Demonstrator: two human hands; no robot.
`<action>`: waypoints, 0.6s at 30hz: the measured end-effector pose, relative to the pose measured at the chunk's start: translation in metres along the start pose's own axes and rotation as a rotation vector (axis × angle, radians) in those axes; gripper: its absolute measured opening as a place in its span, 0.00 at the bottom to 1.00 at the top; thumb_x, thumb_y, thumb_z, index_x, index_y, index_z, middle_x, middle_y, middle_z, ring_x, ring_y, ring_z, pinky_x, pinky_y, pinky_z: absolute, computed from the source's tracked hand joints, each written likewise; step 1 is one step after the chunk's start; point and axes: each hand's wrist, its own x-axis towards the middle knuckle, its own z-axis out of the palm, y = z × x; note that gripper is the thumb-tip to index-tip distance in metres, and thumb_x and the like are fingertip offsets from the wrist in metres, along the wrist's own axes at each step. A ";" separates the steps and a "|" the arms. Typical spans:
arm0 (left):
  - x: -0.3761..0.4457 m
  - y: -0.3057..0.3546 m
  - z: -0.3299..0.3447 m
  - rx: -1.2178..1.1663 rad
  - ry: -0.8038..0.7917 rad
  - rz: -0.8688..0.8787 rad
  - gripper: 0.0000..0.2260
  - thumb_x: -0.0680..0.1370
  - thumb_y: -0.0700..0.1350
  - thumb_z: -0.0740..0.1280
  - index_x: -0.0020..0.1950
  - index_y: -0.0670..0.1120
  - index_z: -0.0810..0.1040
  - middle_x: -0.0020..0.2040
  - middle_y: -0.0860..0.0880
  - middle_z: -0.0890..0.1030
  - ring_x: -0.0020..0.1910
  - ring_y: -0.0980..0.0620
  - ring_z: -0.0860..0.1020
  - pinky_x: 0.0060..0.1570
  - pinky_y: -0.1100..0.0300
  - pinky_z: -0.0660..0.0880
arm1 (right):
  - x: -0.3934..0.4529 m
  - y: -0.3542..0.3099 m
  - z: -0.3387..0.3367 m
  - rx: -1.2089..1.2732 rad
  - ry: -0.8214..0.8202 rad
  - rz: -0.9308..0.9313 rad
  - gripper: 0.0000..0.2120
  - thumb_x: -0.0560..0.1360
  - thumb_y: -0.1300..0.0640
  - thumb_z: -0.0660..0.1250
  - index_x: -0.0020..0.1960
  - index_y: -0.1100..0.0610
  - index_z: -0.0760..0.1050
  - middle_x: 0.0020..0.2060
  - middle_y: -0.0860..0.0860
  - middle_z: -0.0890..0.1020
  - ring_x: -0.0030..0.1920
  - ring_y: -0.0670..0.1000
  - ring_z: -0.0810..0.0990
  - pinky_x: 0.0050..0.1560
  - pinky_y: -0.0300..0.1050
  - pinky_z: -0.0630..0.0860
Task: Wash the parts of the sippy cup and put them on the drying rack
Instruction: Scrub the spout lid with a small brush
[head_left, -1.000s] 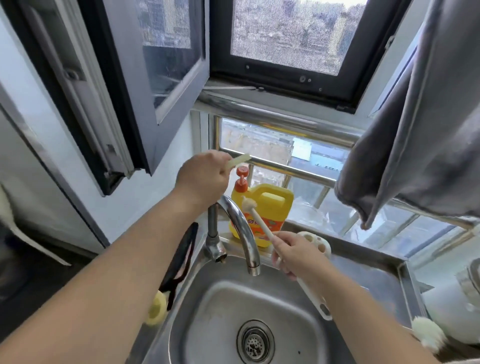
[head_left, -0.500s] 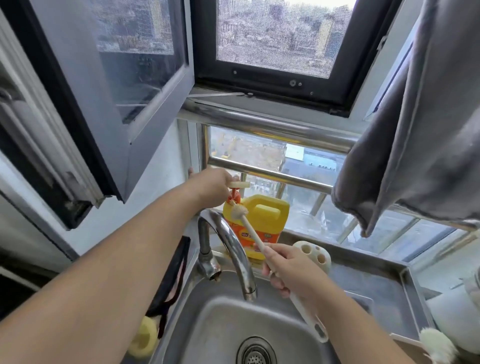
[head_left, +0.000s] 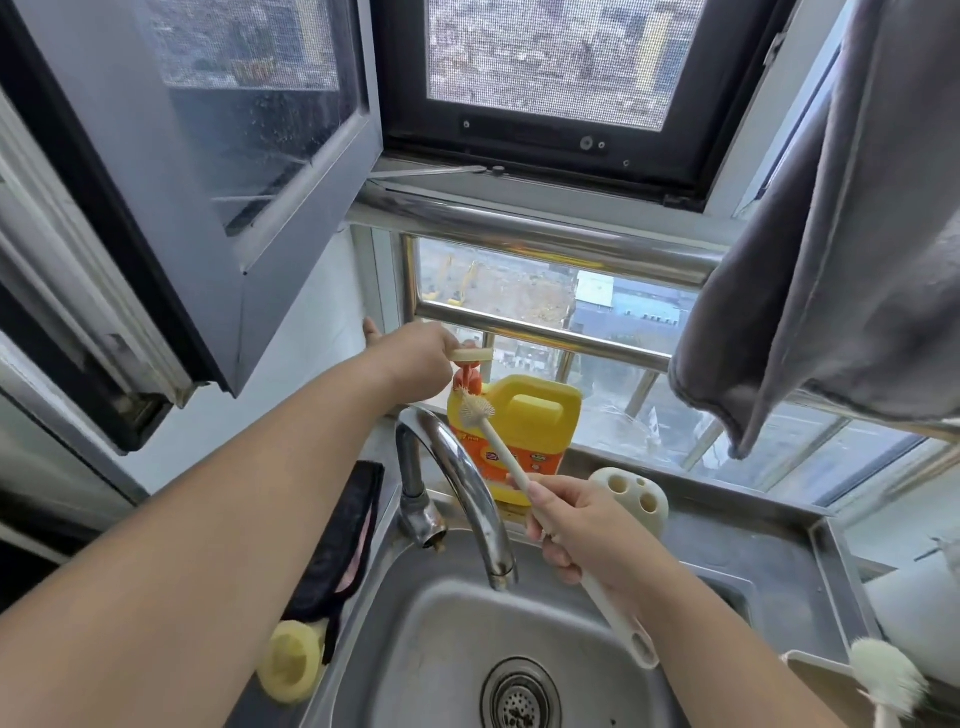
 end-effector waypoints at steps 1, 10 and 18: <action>0.000 0.000 0.000 -0.002 0.004 0.000 0.27 0.74 0.30 0.50 0.63 0.52 0.76 0.42 0.51 0.75 0.67 0.45 0.67 0.69 0.38 0.30 | 0.000 0.000 0.000 -0.009 0.003 -0.006 0.13 0.82 0.54 0.57 0.64 0.53 0.73 0.31 0.50 0.74 0.24 0.46 0.66 0.22 0.37 0.63; -0.003 -0.003 0.006 -0.061 -0.053 0.002 0.29 0.74 0.31 0.50 0.69 0.55 0.72 0.43 0.50 0.77 0.64 0.46 0.69 0.72 0.40 0.42 | -0.012 0.005 -0.005 -0.071 0.018 -0.059 0.12 0.82 0.55 0.57 0.63 0.50 0.74 0.31 0.50 0.74 0.24 0.46 0.66 0.22 0.37 0.64; -0.077 0.019 -0.017 -0.343 0.446 0.298 0.07 0.82 0.41 0.55 0.60 0.44 0.68 0.43 0.48 0.77 0.36 0.64 0.77 0.33 0.71 0.70 | -0.074 0.017 -0.028 -0.251 0.361 -0.347 0.14 0.80 0.52 0.59 0.58 0.35 0.76 0.32 0.46 0.79 0.28 0.44 0.70 0.33 0.44 0.69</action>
